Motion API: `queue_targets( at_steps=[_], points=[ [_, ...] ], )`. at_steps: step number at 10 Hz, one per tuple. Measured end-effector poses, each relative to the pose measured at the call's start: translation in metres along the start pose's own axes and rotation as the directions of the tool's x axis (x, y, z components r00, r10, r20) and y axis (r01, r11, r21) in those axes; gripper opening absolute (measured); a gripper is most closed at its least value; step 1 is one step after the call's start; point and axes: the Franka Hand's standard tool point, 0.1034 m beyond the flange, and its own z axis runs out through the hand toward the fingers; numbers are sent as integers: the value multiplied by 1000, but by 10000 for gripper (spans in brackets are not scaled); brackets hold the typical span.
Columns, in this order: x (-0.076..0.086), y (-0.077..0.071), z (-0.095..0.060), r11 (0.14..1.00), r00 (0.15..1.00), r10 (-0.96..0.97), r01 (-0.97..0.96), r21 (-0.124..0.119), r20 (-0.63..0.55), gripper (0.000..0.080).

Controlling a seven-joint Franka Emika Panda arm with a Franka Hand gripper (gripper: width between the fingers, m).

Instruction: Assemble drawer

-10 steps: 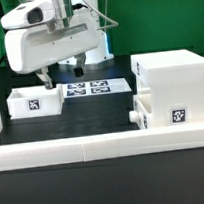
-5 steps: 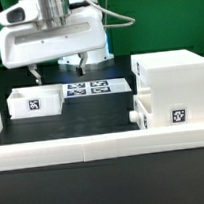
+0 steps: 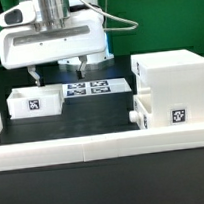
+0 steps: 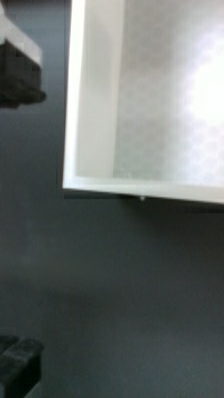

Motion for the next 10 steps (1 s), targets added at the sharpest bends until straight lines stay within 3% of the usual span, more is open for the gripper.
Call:
queue_targets(
  at_steps=[2, 4, 10],
  points=[
    [-5, 1, 3, 1000, 1000, 7, -7, -8, -8, 649],
    [-32, 3, 17, 1000, 1000, 10, -10, -10, 14, 649],
    [-46, 8, 50, 1000, 999, 6, -6, -4, 34, 649]
  ],
)
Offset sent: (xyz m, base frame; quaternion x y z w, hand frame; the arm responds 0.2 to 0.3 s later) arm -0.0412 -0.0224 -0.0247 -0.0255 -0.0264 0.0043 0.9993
